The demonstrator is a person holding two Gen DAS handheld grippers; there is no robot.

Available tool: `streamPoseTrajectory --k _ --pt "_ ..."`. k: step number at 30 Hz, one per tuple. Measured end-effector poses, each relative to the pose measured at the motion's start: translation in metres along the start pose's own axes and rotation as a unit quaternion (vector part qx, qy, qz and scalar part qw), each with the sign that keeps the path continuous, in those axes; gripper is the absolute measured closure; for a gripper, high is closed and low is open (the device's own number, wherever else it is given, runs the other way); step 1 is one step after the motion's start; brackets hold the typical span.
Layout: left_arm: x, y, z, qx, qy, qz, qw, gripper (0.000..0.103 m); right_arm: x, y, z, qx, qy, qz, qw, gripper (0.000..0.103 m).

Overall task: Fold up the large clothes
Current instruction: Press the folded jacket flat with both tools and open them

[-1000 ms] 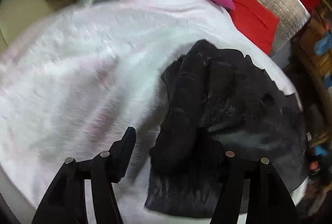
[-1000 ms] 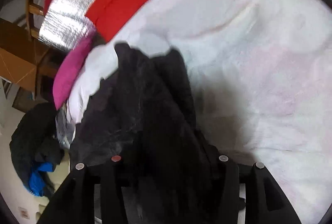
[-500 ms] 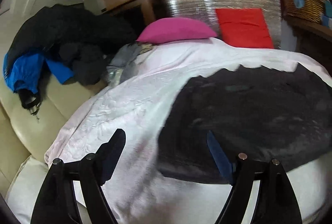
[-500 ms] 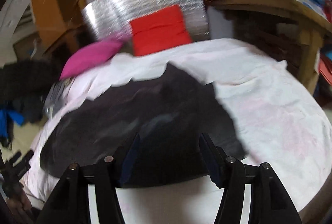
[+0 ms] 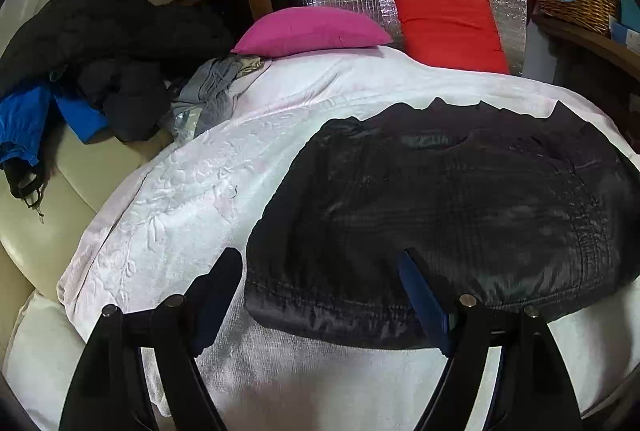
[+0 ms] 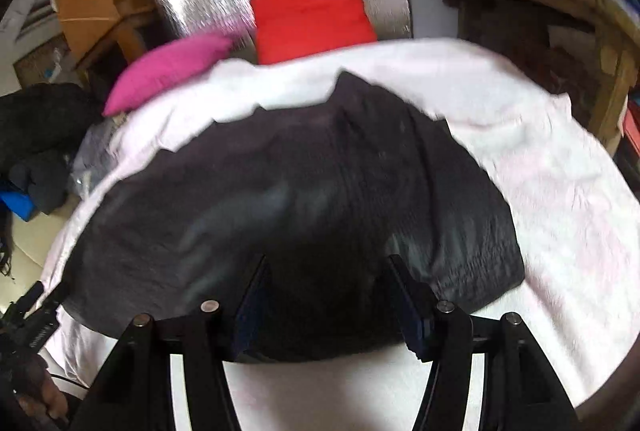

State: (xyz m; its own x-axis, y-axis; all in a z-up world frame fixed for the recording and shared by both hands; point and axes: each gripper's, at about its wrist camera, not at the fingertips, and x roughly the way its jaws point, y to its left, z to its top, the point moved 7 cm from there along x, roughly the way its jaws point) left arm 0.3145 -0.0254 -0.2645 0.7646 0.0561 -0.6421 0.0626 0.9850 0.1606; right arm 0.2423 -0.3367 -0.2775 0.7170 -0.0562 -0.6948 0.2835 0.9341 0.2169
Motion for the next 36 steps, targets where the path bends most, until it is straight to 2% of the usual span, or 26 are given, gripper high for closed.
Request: streamPoseTrajectory --k 4,10,13,15,16,19,21,23,26,28,30,31,34,36 --pt "0.0 -0.004 0.002 0.002 -0.001 -0.001 1.0 0.022 -0.006 0.019 0.0 -0.024 -0.016 0.015 0.999 0.041" --pt "0.003 -0.01 0.002 0.01 0.001 0.0 0.9999 0.022 0.007 0.041 -0.012 -0.048 0.006 0.03 0.998 0.041" --pt "0.017 -0.016 -0.004 0.013 0.027 -0.005 0.9995 0.022 0.031 0.047 -0.021 -0.056 0.042 0.019 0.997 0.04" --pt "0.037 -0.022 -0.016 0.018 0.071 -0.008 0.9973 0.022 0.044 0.048 -0.029 -0.057 0.065 0.009 0.996 0.04" --pt "0.041 -0.023 -0.018 0.02 0.079 -0.007 0.9966 0.021 0.045 0.048 -0.029 -0.06 0.066 0.007 0.996 0.04" --pt "0.034 -0.022 -0.013 0.018 0.066 -0.01 0.9976 0.022 0.039 0.048 -0.027 -0.056 0.057 0.013 0.997 0.04" --pt "0.028 -0.021 -0.008 0.002 0.059 -0.031 0.9978 0.022 0.029 0.043 -0.019 -0.045 0.035 0.018 0.998 0.041" --pt "0.022 -0.023 0.001 0.0 0.047 -0.041 0.9981 0.022 0.015 0.033 -0.005 -0.036 -0.003 0.002 0.999 0.041" --pt "0.024 -0.024 0.015 0.013 0.031 -0.02 0.9992 0.022 0.005 0.005 0.021 -0.001 -0.037 -0.024 0.999 0.041" --pt "0.036 -0.026 0.015 0.015 0.046 -0.019 0.9986 0.021 0.011 -0.013 0.029 0.03 -0.033 -0.032 0.998 0.041" --pt "0.062 -0.034 0.002 0.025 0.086 -0.017 0.9958 0.02 0.035 -0.036 0.027 0.061 0.011 -0.053 0.997 0.04" --pt "0.064 -0.035 0.002 0.023 0.082 -0.015 0.9963 0.019 0.054 -0.044 0.018 0.076 0.053 -0.048 0.995 0.04" --pt "0.058 -0.035 0.005 0.03 0.073 -0.007 0.9968 0.019 0.053 -0.046 0.02 0.081 0.045 -0.04 0.995 0.04" --pt "0.051 -0.03 0.007 0.01 0.068 -0.019 0.9975 0.019 0.039 -0.044 0.022 0.077 0.025 -0.045 0.996 0.04"
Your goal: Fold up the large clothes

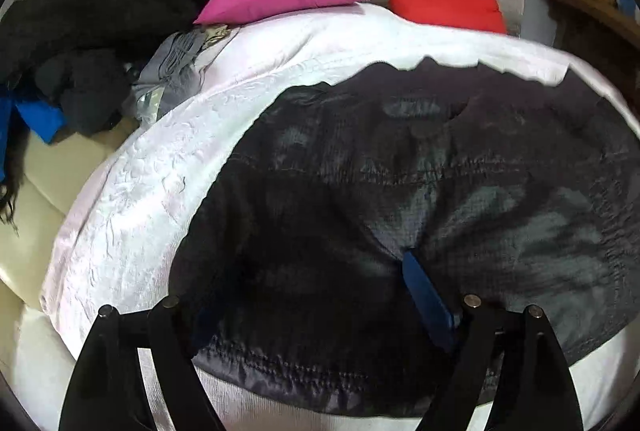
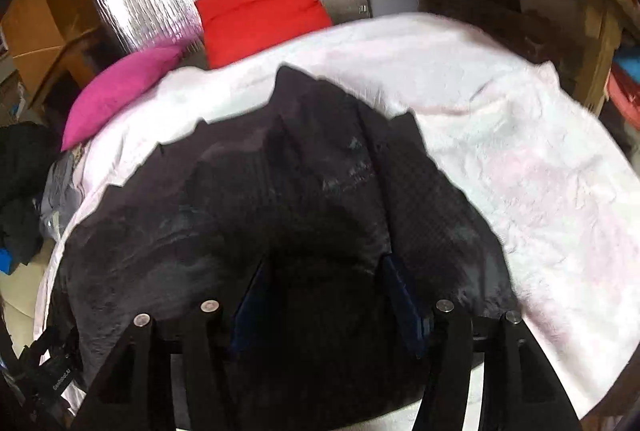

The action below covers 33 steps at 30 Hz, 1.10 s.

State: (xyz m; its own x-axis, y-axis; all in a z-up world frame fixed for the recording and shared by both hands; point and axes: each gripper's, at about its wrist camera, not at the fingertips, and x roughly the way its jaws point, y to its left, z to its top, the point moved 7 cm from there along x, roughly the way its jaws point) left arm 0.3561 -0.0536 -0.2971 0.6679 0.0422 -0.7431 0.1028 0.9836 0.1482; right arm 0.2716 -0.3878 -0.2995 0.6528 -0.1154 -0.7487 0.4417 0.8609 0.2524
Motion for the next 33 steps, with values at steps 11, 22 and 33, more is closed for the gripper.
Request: streamPoseTrajectory --k 11,22,33 --pt "0.001 -0.016 -0.015 0.043 -0.01 0.025 0.9987 0.018 0.0 0.083 -0.053 -0.154 0.032 0.06 0.986 0.047" --pt "-0.048 -0.012 -0.016 0.046 -0.046 0.029 0.9974 0.017 -0.057 0.075 -0.046 -0.175 -0.048 0.029 0.983 0.047" --pt "-0.2 -0.002 -0.004 0.012 -0.142 0.034 0.9892 0.008 -0.183 0.061 -0.036 -0.121 -0.112 0.015 0.986 0.039"
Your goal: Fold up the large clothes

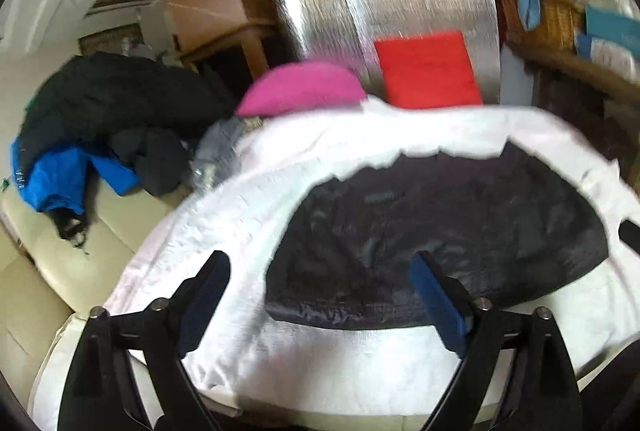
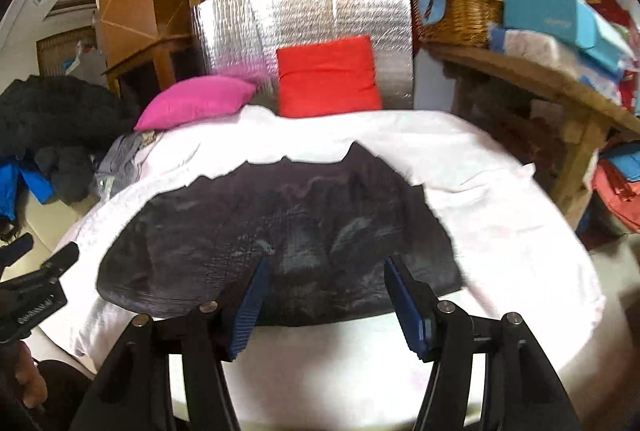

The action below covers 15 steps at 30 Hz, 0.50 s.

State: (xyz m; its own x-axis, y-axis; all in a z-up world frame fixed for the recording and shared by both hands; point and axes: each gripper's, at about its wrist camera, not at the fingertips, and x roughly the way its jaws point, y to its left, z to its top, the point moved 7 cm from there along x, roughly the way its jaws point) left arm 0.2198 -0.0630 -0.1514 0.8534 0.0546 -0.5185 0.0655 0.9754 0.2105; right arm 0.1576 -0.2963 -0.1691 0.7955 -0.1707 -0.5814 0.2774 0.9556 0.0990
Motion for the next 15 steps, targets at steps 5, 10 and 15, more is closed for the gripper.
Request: streamPoseTrajectory --k 5,10,15 --pt "-0.063 0.023 0.026 -0.025 -0.057 0.003 0.9981 0.005 -0.061 -0.004 0.009 -0.007 -0.022 -0.018 1.0 0.035" --pt "-0.118 0.037 0.04 -0.035 -0.091 0.004 0.9952 0.004 -0.109 -0.002 0.011 -0.009 -0.031 -0.011 0.999 0.035" --pt "-0.158 0.052 0.047 -0.053 -0.114 0.005 0.992 0.002 -0.146 0.008 0.013 0.001 -0.049 -0.003 0.999 0.035"
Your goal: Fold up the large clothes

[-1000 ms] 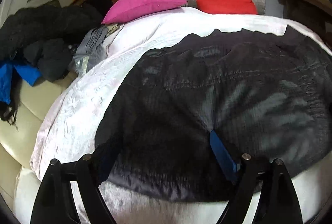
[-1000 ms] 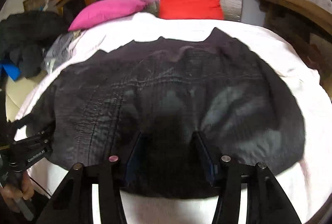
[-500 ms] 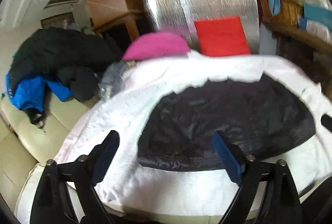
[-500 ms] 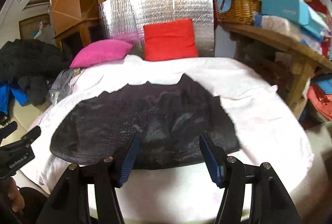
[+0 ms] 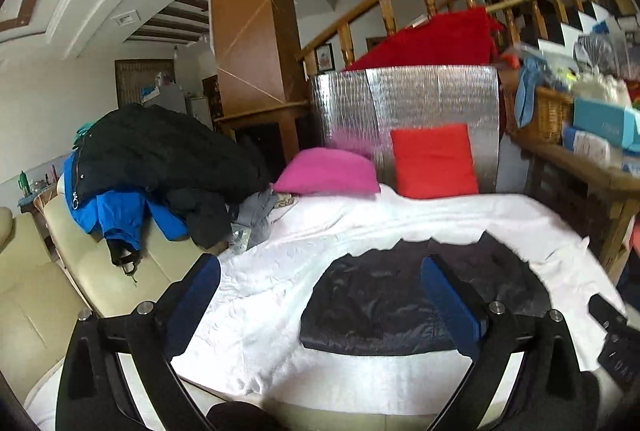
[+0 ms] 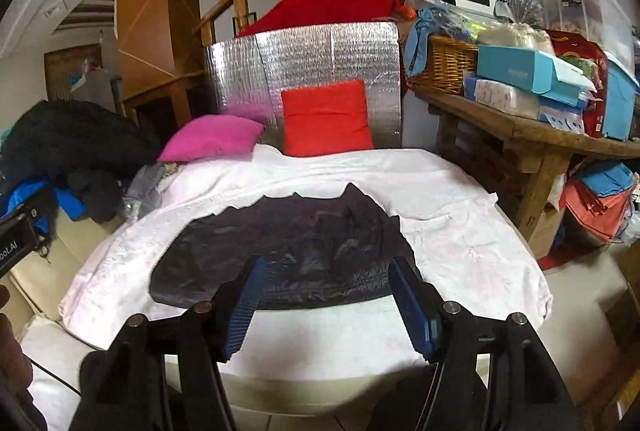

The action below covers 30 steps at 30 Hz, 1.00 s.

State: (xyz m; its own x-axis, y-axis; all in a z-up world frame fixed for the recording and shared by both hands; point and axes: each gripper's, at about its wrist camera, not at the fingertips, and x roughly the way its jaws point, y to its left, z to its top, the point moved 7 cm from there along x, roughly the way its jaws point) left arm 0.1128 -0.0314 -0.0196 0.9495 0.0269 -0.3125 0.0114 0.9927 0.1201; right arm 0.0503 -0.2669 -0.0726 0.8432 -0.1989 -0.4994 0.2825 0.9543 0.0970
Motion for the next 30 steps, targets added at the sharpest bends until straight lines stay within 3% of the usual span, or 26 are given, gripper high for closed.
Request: streamPoseTrajectory --k 17,30 --pt "-0.055 0.043 0.01 -0.04 -0.026 0.015 0.9988 0.002 -0.066 0.047 0.022 0.0 -0.059 0.03 0.998 0.035" --pt "-0.068 0.064 0.012 -0.05 -0.043 0.029 0.9974 0.002 -0.07 0.066 0.019 -0.019 -0.053 0.021 0.998 0.035"
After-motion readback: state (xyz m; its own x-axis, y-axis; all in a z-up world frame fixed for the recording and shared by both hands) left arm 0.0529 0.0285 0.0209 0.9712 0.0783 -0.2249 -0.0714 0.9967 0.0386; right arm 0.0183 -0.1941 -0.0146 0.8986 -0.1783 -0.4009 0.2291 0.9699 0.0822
